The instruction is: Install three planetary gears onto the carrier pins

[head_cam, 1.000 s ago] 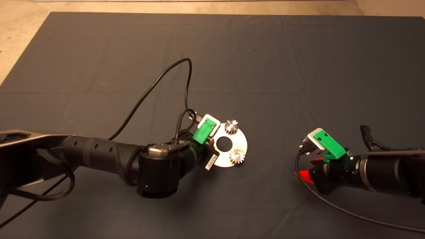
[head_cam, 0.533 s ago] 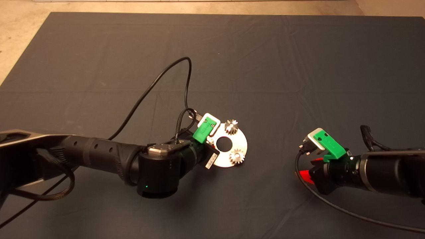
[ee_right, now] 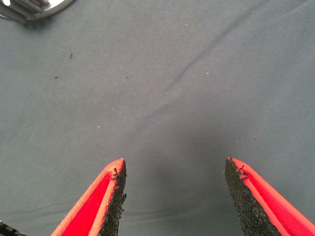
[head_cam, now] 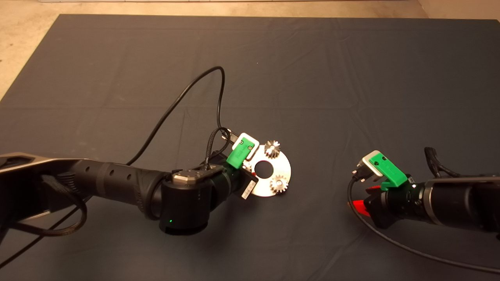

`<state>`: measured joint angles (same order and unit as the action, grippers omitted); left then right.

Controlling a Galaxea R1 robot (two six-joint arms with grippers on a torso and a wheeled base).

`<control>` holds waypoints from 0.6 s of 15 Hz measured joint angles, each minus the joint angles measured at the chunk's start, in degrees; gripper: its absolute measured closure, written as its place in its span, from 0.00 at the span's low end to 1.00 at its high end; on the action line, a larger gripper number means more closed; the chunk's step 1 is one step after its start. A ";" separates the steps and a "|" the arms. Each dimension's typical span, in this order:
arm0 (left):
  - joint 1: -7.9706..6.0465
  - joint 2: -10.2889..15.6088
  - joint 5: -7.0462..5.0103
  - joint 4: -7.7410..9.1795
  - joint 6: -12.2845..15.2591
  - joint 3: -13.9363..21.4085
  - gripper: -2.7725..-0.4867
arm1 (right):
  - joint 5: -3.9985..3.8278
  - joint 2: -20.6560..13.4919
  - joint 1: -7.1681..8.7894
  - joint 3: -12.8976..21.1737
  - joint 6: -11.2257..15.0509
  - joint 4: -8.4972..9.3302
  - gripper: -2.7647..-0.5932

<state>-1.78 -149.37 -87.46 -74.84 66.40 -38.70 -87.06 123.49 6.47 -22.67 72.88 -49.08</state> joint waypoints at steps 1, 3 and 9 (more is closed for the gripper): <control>-0.01 0.00 0.00 0.01 0.00 0.97 0.51 | 0.01 0.01 0.02 0.00 -0.02 0.00 0.60; -0.06 0.00 0.00 0.28 0.19 2.97 0.50 | -0.02 0.01 0.01 0.00 -0.24 0.00 0.60; -1.28 8.43 0.39 15.38 4.79 12.13 0.50 | -0.81 7.46 -0.30 -0.01 0.25 1.70 0.60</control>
<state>-3.06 -140.94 -87.07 -59.46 71.19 -26.57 -87.87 130.94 6.17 -22.68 73.13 -47.38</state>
